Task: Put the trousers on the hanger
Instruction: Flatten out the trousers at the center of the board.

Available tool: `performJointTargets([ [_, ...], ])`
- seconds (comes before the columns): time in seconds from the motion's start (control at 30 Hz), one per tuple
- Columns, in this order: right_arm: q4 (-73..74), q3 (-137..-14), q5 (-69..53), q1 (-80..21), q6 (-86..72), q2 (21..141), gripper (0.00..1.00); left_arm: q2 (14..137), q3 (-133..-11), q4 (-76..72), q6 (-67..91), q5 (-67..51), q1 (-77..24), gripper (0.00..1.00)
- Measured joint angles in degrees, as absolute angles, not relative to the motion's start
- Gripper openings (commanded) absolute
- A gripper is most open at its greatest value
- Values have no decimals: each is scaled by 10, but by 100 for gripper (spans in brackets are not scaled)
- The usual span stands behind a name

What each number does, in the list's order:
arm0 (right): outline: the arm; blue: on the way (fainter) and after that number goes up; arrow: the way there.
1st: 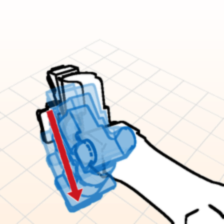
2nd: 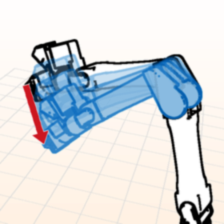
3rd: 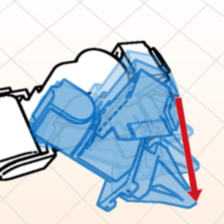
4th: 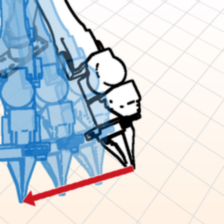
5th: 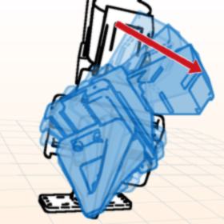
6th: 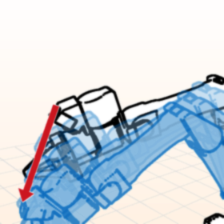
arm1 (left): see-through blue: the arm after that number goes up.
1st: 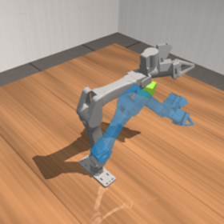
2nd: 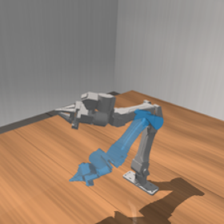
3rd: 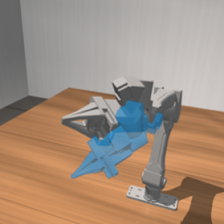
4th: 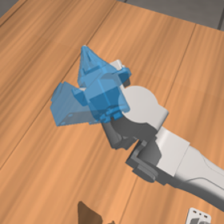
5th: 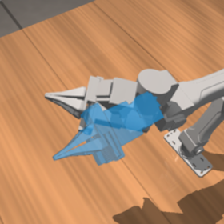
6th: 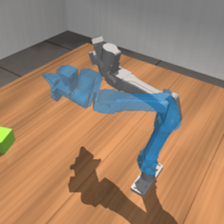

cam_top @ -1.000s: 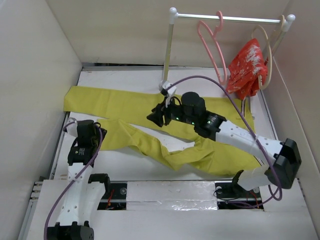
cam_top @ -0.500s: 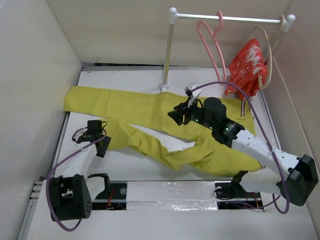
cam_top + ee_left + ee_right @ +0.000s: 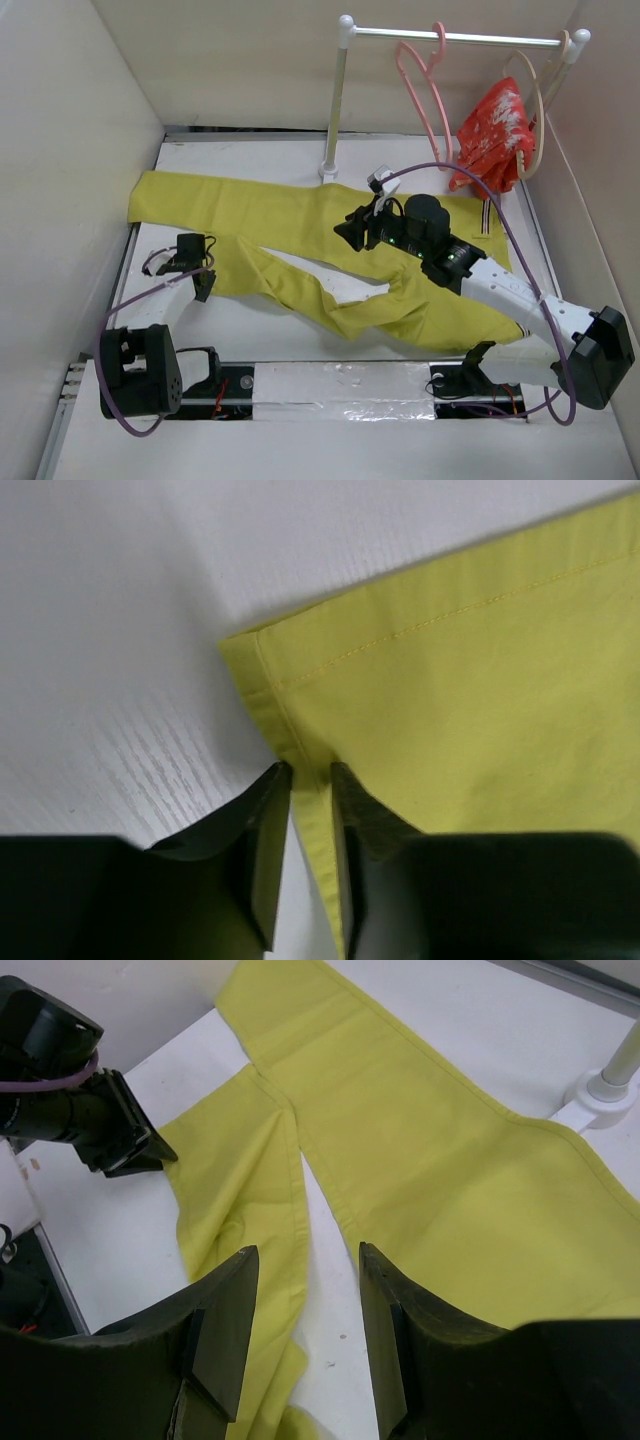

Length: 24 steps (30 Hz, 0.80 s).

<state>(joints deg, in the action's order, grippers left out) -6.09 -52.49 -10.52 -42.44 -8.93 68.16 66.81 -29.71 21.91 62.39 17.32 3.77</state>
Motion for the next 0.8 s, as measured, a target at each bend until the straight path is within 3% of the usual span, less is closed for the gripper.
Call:
performJointTargets([
  [0.07, -61, -525, -105, -424, -90, 681, 50, 671, -296, 212, 612, 179, 38, 6],
  [0.13, -61, -522, -101, -424, -91, 678, 50, 675, -296, 204, 599, 182, 38, 0],
  [0.43, -69, -506, -87, -424, -93, 657, 50, 653, -329, 230, 534, 176, 38, 0],
  [0.67, -70, -501, -46, -422, -99, 656, 50, 487, -564, 268, 439, 191, 37, 0],
  [0.77, -67, -489, -8, -414, -108, 651, 43, 430, -644, 263, 415, 231, 37, 0],
  [0.8, -64, -485, 4, -407, -113, 648, 35, 409, -656, 262, 407, 243, 38, 0],
])
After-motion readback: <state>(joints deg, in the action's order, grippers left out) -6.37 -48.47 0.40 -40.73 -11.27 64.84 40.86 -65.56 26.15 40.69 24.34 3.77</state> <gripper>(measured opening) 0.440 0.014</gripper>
